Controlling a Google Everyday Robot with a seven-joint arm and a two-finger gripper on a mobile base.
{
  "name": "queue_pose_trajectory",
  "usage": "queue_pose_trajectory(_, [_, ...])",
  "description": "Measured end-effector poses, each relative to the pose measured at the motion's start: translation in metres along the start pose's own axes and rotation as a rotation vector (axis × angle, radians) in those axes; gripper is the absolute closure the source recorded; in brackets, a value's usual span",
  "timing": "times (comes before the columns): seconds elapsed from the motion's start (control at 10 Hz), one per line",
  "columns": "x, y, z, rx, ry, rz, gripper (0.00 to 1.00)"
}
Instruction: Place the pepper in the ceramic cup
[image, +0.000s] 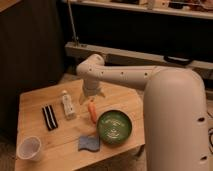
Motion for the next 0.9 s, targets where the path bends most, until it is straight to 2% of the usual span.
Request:
queue_pose_trajectory(0.1, [-0.002, 0.000, 0.008, -0.045, -0.001, 0.018, 0.20])
queue_pose_trajectory(0.2, [-0.005, -0.002, 0.015, -0.119, -0.008, 0.023, 0.20])
queue_pose_trajectory(0.5, [-0.010, 0.001, 0.045, -0.371, -0.009, 0.029, 0.20])
queue_pose_trajectory(0.6, [-0.012, 0.004, 0.048, -0.386, -0.002, 0.027, 0.20])
queue_pose_trajectory(0.7, [-0.013, 0.007, 0.049, -0.368, 0.008, 0.020, 0.20])
queue_pose_trajectory(0.8, [-0.015, 0.010, 0.052, -0.305, 0.023, 0.020, 0.20])
queue_pose_trajectory(0.9, [-0.015, 0.015, 0.058, -0.207, 0.045, 0.018, 0.20])
